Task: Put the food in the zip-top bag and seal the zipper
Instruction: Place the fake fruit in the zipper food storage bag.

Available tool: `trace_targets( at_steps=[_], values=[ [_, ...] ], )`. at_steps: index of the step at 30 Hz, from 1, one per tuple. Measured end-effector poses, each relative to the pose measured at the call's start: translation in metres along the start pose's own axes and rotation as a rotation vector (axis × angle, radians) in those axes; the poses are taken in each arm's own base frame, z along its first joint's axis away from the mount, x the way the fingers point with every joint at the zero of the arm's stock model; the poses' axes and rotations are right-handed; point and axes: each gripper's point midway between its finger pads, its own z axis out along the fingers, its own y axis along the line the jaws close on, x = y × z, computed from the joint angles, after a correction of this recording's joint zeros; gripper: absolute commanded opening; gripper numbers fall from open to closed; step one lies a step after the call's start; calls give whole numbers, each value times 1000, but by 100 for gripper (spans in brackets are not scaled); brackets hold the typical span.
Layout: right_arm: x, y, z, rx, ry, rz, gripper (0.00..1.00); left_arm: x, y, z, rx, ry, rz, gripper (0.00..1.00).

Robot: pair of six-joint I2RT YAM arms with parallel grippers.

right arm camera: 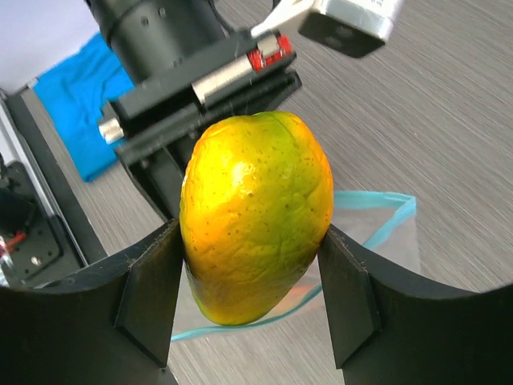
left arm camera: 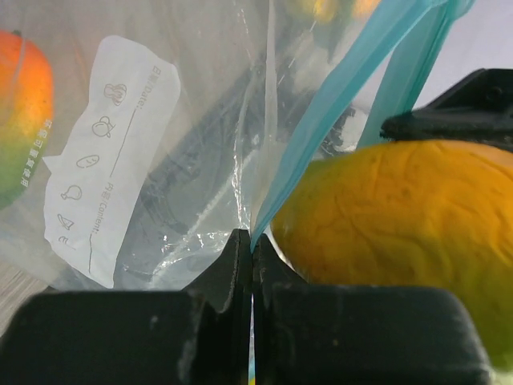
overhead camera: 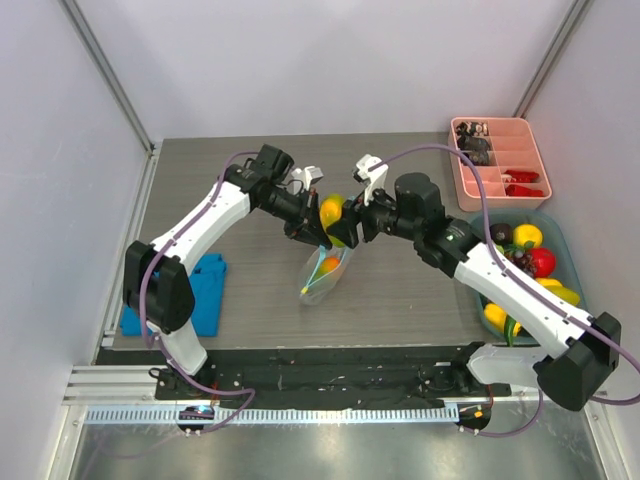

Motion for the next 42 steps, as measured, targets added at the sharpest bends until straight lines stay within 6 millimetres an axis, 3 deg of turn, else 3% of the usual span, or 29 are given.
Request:
trace_targets(
  at_steps=[1, 4, 5, 7, 11, 18, 23, 26, 28, 30, 32, 35, 39, 42],
  values=[
    [3, -1, -4, 7, 6, -15, 31, 1, -1, 0, 7, 4, 0, 0],
    [11, -1, -14, 8, 29, -58, 45, 2, -4, -1, 21, 10, 2, 0],
    [12, 0, -16, 7, 34, -69, 65, 2, -4, -1, 24, 10, 3, 0],
    [18, 0, -19, -2, 61, -96, 82, 2, -5, -1, 30, 12, 4, 0],
    [35, 5, -24, -41, 133, -138, 95, 1, -8, -1, 41, 11, 8, 0],
    [30, 10, -33, -66, 164, -181, 100, -1, -8, -2, 47, 6, 9, 0],
    [13, -5, -42, 27, 157, -156, 100, -3, -7, -3, 48, 1, 8, 0],
    [-6, -37, -61, 121, 143, -90, 100, -3, -7, -3, 47, 0, 7, 0],
    [-20, -78, -82, 228, 126, -26, 100, -3, -7, -3, 47, 0, 7, 0],
    [-21, -121, -105, 329, 135, 29, 100, -3, -7, -3, 47, -1, 8, 0],
    [-3, -168, -135, 436, 189, 96, 100, -3, -7, -3, 47, -1, 8, 0],
    [49, -218, -173, 520, 343, 196, 98, -3, -7, -3, 47, -2, 9, 0],
    [124, -246, -220, 525, 588, 342, 98, -3, -7, -3, 47, -2, 10, 0],
    [160, -254, -258, 521, 727, 380, 97, -3, -7, -3, 47, -2, 12, 0]
  ],
)
